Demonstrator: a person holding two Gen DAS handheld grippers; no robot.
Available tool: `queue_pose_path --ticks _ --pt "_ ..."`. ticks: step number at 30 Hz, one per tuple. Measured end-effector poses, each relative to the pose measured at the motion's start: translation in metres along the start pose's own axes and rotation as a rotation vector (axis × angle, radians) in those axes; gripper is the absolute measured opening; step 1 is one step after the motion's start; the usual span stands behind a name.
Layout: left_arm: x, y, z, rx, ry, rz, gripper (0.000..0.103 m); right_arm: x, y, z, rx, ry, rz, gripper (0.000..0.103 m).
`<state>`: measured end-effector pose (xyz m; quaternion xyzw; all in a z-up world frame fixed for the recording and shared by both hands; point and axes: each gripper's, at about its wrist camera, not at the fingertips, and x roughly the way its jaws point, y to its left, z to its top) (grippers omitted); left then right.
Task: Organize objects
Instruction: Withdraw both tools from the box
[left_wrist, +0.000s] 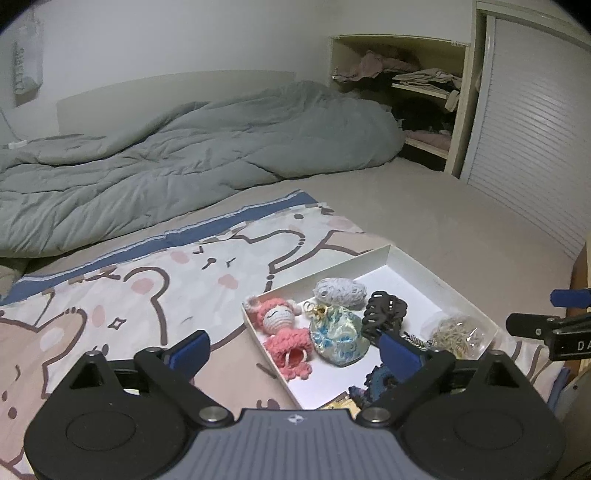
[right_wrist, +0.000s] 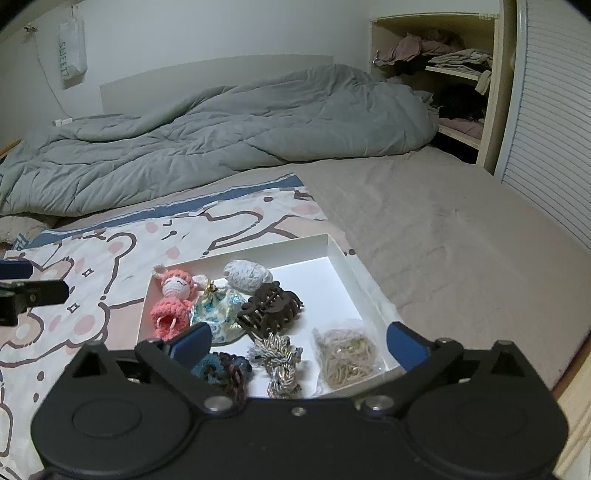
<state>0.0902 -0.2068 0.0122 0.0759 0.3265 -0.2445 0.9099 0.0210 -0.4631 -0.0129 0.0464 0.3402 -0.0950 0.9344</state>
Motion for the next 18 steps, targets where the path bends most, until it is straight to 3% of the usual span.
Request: queue_pose_path --ticks 7,18 --pt "-0.010 -0.002 -0.007 -0.033 -0.008 -0.002 0.102 -0.010 0.002 -0.007 0.011 -0.001 0.001 0.103" --pt "-0.009 -0.004 -0.022 -0.022 0.034 0.070 0.103 -0.018 0.009 -0.020 0.002 0.002 -0.033 0.103"
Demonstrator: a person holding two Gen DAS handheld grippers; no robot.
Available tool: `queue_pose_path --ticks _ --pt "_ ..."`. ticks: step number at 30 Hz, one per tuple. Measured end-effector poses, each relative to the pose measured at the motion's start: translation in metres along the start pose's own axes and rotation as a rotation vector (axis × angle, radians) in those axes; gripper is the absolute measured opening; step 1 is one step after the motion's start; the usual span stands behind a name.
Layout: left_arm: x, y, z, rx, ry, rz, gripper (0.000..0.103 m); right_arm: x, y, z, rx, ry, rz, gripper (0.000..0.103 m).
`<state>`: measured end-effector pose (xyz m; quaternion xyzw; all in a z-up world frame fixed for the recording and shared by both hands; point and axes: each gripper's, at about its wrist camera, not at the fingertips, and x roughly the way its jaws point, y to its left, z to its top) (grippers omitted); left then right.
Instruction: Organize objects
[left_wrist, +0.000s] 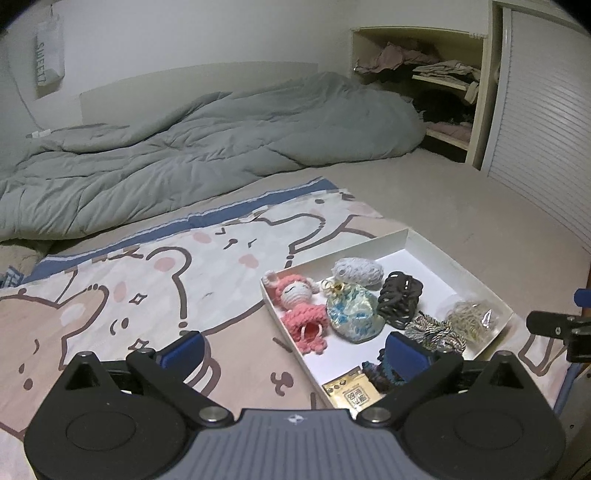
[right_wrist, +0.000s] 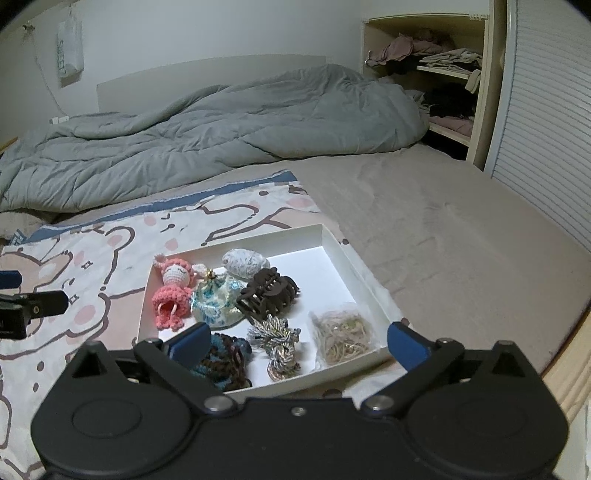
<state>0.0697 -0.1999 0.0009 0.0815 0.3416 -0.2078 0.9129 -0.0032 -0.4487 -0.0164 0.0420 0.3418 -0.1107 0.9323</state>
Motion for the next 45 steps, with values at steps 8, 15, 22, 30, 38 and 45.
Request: queue_pose_path --ticks 8,15,22,30,38,45 --pt "0.0018 -0.0004 -0.0047 -0.002 0.026 0.006 0.103 -0.0009 0.0036 -0.0080 -0.007 0.020 -0.020 0.103" --pt "0.0045 -0.0037 -0.0065 0.003 0.040 0.011 0.103 -0.0019 0.0052 -0.0095 -0.011 0.018 -0.028 0.103" --pt "0.0069 -0.0003 -0.0072 -0.009 0.050 0.016 0.103 -0.0016 0.0036 -0.0090 0.000 0.019 -0.029 0.103" --pt "0.0085 -0.0013 -0.0083 -0.001 0.060 0.021 0.103 -0.0011 0.0053 -0.0089 -0.001 0.020 -0.028 0.103" --pt "0.0093 -0.0012 -0.0086 -0.001 0.062 0.022 0.103 -0.0008 0.0066 -0.0089 -0.001 0.020 -0.027 0.103" --pt "0.0094 -0.0008 -0.0089 -0.003 0.063 0.021 0.103 -0.0009 0.0065 -0.0090 -0.001 0.020 -0.028 0.103"
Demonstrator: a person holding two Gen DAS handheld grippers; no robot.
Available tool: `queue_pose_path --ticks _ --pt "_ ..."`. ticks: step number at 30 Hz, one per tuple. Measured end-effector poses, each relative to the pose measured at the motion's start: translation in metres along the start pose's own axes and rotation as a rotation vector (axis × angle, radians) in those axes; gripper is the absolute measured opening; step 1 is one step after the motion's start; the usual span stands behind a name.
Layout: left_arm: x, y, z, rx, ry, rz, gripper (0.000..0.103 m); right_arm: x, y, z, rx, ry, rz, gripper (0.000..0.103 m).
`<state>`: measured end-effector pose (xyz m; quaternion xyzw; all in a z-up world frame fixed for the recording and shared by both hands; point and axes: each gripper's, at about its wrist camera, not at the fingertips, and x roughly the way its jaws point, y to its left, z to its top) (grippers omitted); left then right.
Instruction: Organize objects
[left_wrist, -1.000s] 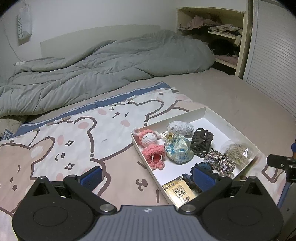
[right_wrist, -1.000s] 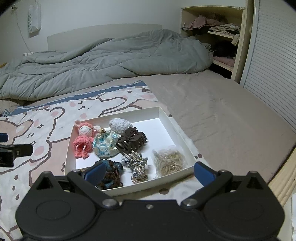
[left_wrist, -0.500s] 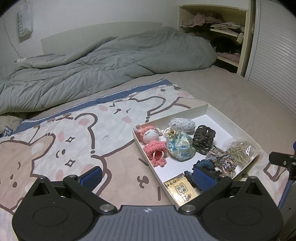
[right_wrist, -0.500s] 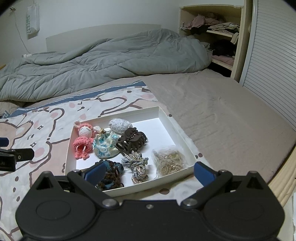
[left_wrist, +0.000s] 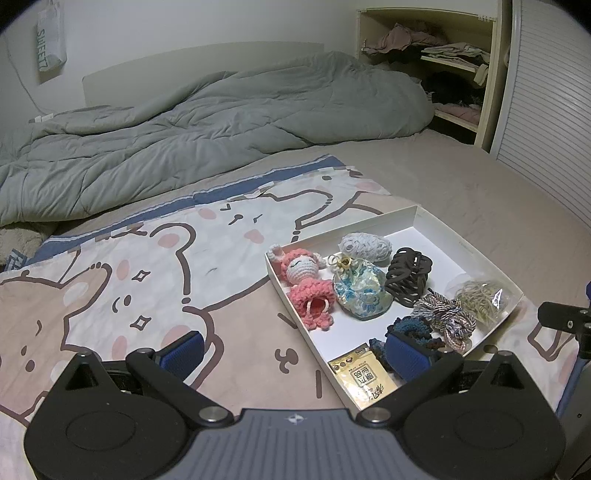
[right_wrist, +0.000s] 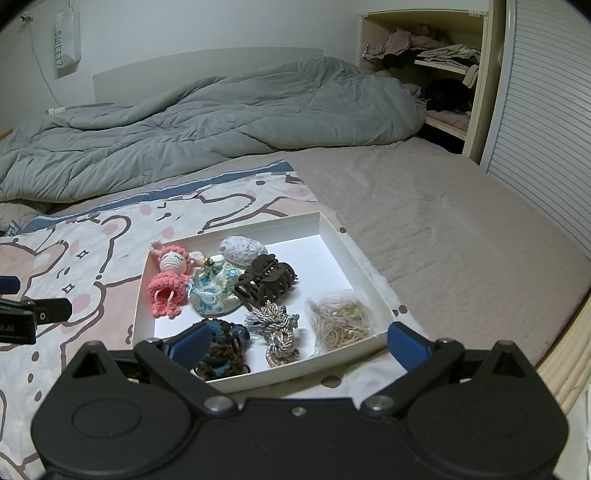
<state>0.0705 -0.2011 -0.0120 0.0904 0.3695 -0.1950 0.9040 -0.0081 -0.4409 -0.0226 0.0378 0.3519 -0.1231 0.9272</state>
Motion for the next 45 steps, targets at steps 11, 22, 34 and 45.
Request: queue_pose_path --ticks 11,22,34,45 --pt "0.0011 0.0007 -0.0009 0.000 0.002 0.000 0.103 0.0007 0.0050 0.0003 -0.003 0.002 0.006 0.103" --pt "0.0018 0.0010 -0.0018 0.000 0.003 -0.001 0.103 0.0007 0.0054 0.0001 -0.004 0.003 0.007 0.103" --pt "0.0022 0.0015 -0.0028 -0.001 0.003 0.000 0.103 0.0013 0.0059 -0.0003 -0.005 0.003 0.010 0.103" --pt "0.0025 0.0011 -0.0027 0.002 0.002 0.000 0.103 0.0012 0.0061 -0.0003 -0.005 0.004 0.009 0.103"
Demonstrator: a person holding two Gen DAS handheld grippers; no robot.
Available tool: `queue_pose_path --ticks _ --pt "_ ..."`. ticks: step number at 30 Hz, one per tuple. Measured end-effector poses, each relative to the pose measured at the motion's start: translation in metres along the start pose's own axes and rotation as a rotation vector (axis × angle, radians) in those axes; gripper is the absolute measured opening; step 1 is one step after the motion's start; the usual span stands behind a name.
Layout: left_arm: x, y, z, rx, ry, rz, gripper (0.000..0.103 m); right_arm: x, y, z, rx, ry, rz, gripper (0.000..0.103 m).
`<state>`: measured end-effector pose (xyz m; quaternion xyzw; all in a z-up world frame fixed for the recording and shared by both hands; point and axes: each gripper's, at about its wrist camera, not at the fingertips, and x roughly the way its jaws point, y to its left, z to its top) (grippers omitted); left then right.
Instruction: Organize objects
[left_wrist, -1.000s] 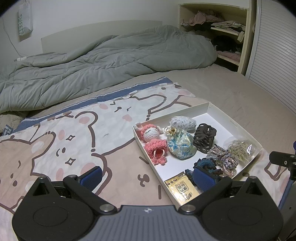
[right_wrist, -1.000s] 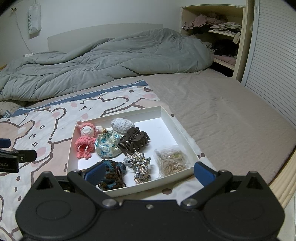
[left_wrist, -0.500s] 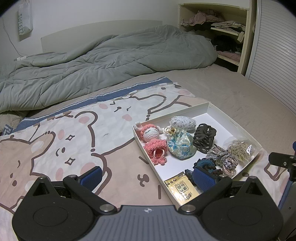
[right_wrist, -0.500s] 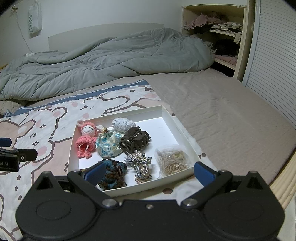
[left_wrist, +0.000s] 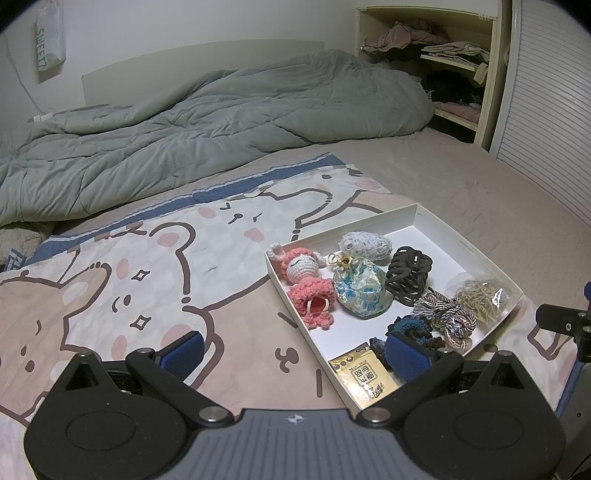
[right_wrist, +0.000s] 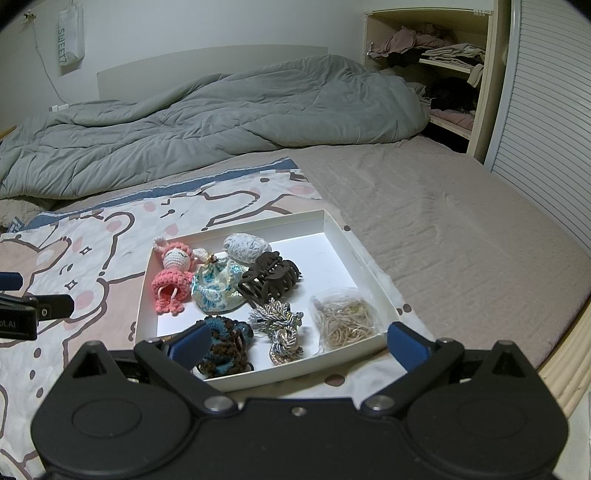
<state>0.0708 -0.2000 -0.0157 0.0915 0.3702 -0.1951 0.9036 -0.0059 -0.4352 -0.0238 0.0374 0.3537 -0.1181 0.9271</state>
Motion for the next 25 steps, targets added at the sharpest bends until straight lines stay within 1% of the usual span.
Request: queue_pose_path --ticks 25 --pt "-0.0035 -0.0037 0.0018 0.007 0.002 -0.010 0.103 0.0004 -0.0001 -0.0018 -0.001 0.001 0.002 0.103"
